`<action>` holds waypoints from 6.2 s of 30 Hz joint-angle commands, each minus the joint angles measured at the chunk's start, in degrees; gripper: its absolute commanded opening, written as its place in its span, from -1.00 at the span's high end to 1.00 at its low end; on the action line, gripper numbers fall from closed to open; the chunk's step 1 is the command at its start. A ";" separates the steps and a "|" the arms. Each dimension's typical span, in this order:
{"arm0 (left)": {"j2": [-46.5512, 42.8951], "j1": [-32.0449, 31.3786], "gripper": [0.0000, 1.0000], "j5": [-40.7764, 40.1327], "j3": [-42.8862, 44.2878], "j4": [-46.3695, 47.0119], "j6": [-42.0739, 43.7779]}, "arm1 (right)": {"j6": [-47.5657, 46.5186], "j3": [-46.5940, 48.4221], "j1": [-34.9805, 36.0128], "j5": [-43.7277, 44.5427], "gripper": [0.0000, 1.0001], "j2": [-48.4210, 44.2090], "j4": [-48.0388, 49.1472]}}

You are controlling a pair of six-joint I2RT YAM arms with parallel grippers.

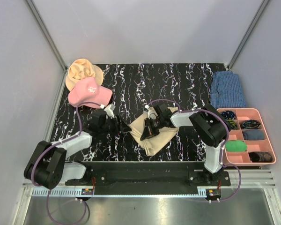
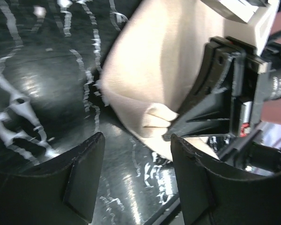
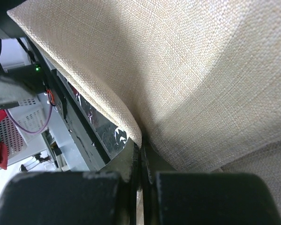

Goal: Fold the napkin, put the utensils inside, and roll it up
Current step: Roll the napkin with the utensil

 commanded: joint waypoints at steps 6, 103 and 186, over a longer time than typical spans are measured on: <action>8.23 -3.73 -0.20 8.71 1.52 18.66 -8.84 | -0.05 -0.78 -1.09 2.02 1.00 1.65 2.15; 24.75 -3.03 -0.09 -3.77 0.73 19.72 -14.21 | -9.01 -1.82 28.37 48.56 0.80 -20.14 -25.03; 19.76 0.75 -0.69 -4.20 6.26 10.07 -5.69 | -4.88 3.62 11.74 30.76 0.54 -5.29 -14.03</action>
